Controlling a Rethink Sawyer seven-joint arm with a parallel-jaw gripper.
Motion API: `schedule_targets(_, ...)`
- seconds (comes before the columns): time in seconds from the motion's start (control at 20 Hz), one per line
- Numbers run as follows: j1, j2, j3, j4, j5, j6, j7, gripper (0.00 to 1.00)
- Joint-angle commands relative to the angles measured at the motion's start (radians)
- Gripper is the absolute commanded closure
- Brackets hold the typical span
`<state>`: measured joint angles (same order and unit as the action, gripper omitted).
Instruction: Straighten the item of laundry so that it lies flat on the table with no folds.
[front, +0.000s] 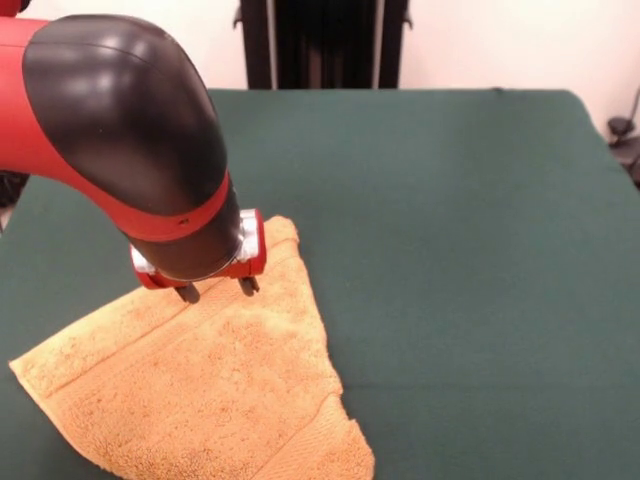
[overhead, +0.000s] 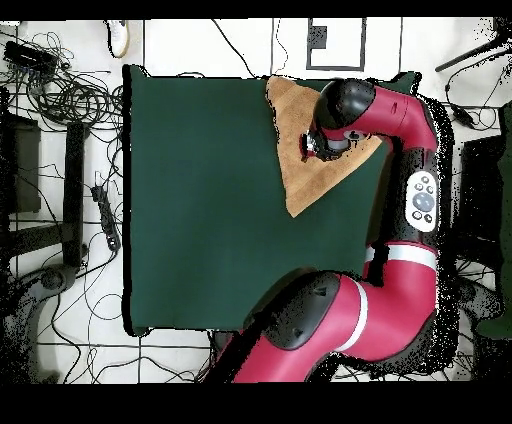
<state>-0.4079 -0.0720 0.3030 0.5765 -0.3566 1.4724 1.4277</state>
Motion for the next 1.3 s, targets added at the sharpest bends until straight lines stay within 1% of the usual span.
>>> schedule_targets(0.05, 0.026, 0.011, 0.025, 0.166, 0.002, -0.134, -0.021, 0.0)
schedule_targets(0.2, 0.0, -0.009, 0.045, 0.269, 0.029, -0.234, -0.034, 0.0)
schedule_targets(0.3, 0.007, -0.017, 0.028, 0.294, 0.013, -0.266, -0.017, 0.0)
schedule_targets(0.45, 0.031, -0.012, -0.004, 0.298, -0.012, -0.281, 0.032, 0.0)
schedule_targets(0.55, 0.039, -0.014, -0.016, 0.333, -0.024, -0.367, 0.066, 0.0)
schedule_targets(0.6, 0.04, -0.012, -0.019, 0.345, -0.022, -0.386, 0.08, 0.0)
schedule_targets(1.0, 0.042, 0.004, -0.029, 0.399, -0.017, -0.491, 0.123, 0.0)
schedule_targets(1.3, 0.051, 0.005, -0.045, 0.4, -0.015, -0.485, 0.121, 0.0)
